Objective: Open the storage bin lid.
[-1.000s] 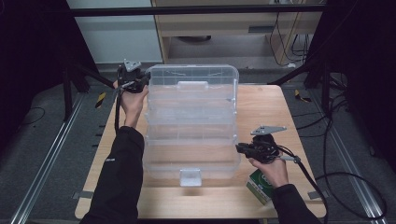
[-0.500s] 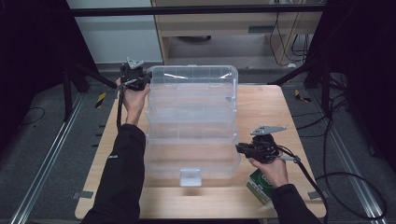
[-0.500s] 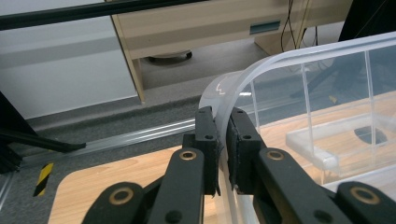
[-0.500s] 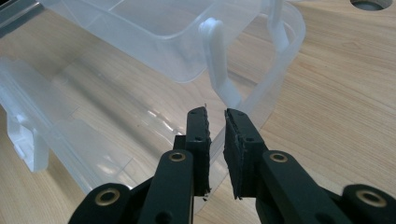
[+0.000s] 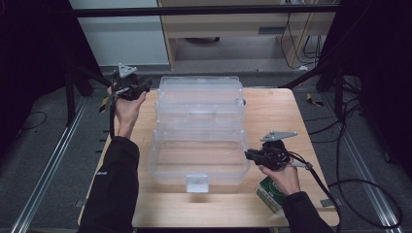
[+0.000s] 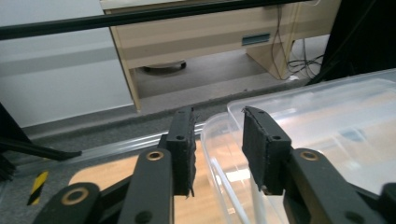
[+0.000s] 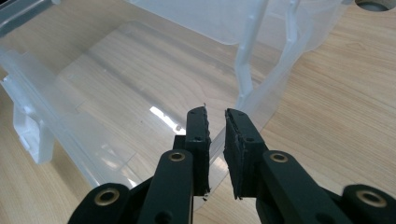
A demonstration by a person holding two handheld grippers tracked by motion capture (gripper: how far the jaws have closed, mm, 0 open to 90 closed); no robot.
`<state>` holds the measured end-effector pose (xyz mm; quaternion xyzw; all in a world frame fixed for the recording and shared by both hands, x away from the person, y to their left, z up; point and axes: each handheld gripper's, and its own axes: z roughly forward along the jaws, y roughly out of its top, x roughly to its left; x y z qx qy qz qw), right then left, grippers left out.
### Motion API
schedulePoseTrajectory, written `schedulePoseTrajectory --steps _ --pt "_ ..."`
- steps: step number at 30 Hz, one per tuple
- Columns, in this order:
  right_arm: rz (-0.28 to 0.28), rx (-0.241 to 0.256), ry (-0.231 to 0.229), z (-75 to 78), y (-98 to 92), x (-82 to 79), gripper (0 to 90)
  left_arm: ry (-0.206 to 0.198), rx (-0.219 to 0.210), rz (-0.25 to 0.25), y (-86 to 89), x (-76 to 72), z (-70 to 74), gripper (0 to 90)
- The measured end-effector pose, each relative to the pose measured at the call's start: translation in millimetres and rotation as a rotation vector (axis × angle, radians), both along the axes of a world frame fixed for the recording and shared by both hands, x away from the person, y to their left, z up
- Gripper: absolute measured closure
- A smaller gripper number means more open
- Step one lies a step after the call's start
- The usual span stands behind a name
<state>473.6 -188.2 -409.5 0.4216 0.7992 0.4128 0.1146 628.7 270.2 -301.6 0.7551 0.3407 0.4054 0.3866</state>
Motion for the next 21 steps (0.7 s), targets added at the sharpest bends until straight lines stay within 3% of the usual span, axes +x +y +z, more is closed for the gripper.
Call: schedulePoseTrajectory --steps 3,4,6,8,9,10,11,12,14,16,21 --pt "-0.002 -0.001 -0.003 -0.1 0.2 -0.1 79.9 0.001 0.041 -0.033 8.6 -21.3 0.6 58.0" --pt "-0.003 -0.002 -0.003 -0.1 0.1 -0.2 79.9 -0.006 0.067 -0.069 13.3 -28.1 0.8 56.9" --pt "-0.002 -0.001 -0.003 -0.1 0.1 -0.2 79.9 -0.016 0.051 -0.069 18.7 -44.8 -3.0 55.6" --pt "-0.002 -0.001 -0.004 -0.1 0.1 -0.2 79.9 -0.063 0.305 -0.222 35.7 -50.2 9.5 54.9" --pt "-0.002 -0.004 -0.004 0.0 0.1 -0.2 79.9 -0.042 0.186 -0.17 35.6 -62.9 0.9 54.8" --pt "-0.003 -0.003 -0.004 0.0 0.2 -0.2 79.9 -0.002 0.017 -0.081 31.2 -78.5 -9.8 54.3" --pt "-0.004 -0.004 -0.004 0.0 0.3 -0.3 79.9 0.005 -0.049 -0.017 30.2 -89.9 -14.7 53.6" --pt "-0.005 -0.004 -0.003 0.0 0.3 -0.4 79.9 0.005 -0.044 -0.021 32.2 -97.0 -16.9 53.4" --pt "-0.006 -0.004 -0.003 0.2 0.6 -0.7 79.9 0.012 0.023 -0.093 37.5 -106.1 -19.8 53.2" --pt "-0.005 -0.004 -0.004 0.1 0.5 -0.3 79.8 0.024 0.057 -0.106 37.1 -116.0 -25.7 52.6" --pt "-0.006 -0.004 -0.004 0.1 0.5 -0.5 79.8 0.072 0.067 -0.123 32.8 -133.5 -51.4 52.2"
